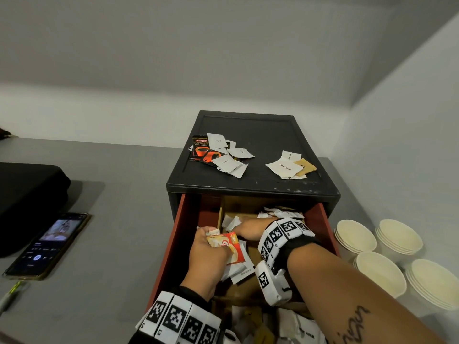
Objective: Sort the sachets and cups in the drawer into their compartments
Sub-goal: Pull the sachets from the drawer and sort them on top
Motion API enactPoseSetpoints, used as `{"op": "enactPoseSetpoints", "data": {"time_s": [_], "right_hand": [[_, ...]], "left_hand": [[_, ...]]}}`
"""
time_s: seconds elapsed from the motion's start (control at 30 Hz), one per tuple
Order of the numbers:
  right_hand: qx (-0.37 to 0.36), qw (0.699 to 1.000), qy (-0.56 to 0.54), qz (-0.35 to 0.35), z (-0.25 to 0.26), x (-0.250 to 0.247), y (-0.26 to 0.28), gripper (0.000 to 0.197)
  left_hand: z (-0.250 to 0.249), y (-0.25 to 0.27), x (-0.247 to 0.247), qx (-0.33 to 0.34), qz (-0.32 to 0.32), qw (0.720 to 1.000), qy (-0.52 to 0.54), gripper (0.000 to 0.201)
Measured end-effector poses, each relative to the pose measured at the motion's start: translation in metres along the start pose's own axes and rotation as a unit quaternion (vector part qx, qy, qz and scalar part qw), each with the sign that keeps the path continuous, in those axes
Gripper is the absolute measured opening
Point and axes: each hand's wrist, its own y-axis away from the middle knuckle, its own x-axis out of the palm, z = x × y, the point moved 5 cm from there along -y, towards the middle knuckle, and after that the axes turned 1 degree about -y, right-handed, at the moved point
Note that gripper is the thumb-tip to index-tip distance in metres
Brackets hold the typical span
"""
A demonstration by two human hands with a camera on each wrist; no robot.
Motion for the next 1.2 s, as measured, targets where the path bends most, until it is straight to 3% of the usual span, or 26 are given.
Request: {"op": "enactPoseSetpoints", "data": {"time_s": [0.2,0.37,0.53,0.67,0.77,0.97,1.1,1.2], "right_hand": [[0.063,0.996,0.062,-0.025,-0.003,-0.015,0.022,0.063],[0.095,0.991,0.095,-0.022,-0.021,-0.026,0.035,0.054],[0.1,0.993,0.058,-0.025,-0.035,-0.026,0.038,0.056],[0.07,0.997,-0.002,-0.043,-0.033,-0.024,0.045,0.049],[0.024,0.986,-0.133,-0.1,-0.025,-0.026,0.061,0.039],[-0.069,0.961,-0.261,-0.053,-0.017,0.002,0.087,0.062],[-0.097,0.933,-0.301,-0.175,-0.021,0.005,0.085,0.052],[-0.102,0.914,-0.337,-0.201,-0.024,0.006,0.084,0.037]], "left_hand": [[-0.002,0.001,-0.002,0.004,0.001,1.0,0.014,0.042],[0.0,0.0,0.0,0.001,0.006,1.0,0.01,0.043],[-0.001,0.001,0.002,0.003,0.016,1.0,0.015,0.043],[-0.002,0.002,0.002,0.004,0.022,0.999,0.023,0.042],[-0.004,0.003,0.004,0.004,0.035,0.998,0.051,0.039],[-0.011,0.005,0.009,0.013,0.076,0.99,0.122,0.04],[-0.01,0.009,0.017,-0.009,0.132,0.982,0.139,0.044],[-0.007,0.011,0.021,-0.007,0.161,0.979,0.127,0.05]]}}
